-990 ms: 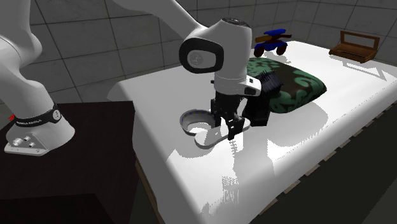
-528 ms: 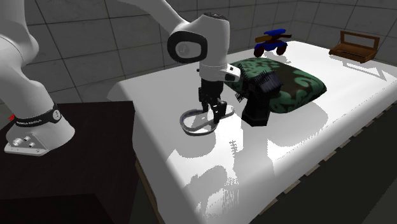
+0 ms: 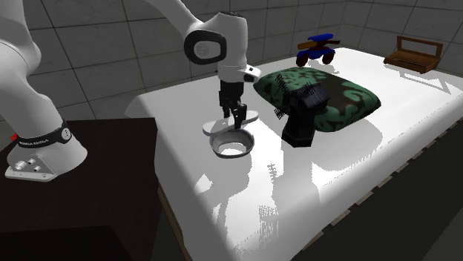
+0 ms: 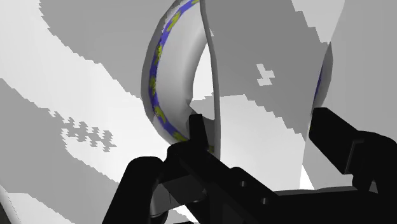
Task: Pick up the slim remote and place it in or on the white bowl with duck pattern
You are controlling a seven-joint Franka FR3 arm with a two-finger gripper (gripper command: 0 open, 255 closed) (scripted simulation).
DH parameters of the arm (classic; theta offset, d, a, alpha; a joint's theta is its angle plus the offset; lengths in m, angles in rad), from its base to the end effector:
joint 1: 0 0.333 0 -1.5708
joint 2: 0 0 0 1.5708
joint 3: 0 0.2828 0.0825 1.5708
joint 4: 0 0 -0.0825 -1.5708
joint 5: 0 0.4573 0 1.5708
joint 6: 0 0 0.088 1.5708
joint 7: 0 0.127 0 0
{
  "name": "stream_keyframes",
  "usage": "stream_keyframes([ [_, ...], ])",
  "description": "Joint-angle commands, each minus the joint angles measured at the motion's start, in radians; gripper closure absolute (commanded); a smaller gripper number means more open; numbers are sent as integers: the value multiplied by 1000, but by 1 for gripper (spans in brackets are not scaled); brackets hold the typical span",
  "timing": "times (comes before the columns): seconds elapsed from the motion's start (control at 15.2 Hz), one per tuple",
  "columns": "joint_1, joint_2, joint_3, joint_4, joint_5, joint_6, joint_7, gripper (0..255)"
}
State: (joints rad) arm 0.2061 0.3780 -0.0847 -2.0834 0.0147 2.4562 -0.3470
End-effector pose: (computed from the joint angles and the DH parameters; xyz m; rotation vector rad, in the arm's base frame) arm 0.6161 0.0728 0.1351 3.0370 0.7157 -0.0096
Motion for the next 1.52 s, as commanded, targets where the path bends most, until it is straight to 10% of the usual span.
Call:
stream_keyframes([
  [0.0, 3, 12, 1, -3, 1, 15, 5, 255],
  [1.25, -5, 149, 11, 8, 14, 140, -1, 255],
  [1.32, -5, 149, 11, 8, 14, 140, -1, 0],
  [1.45, -5, 149, 11, 8, 14, 140, -1, 0],
])
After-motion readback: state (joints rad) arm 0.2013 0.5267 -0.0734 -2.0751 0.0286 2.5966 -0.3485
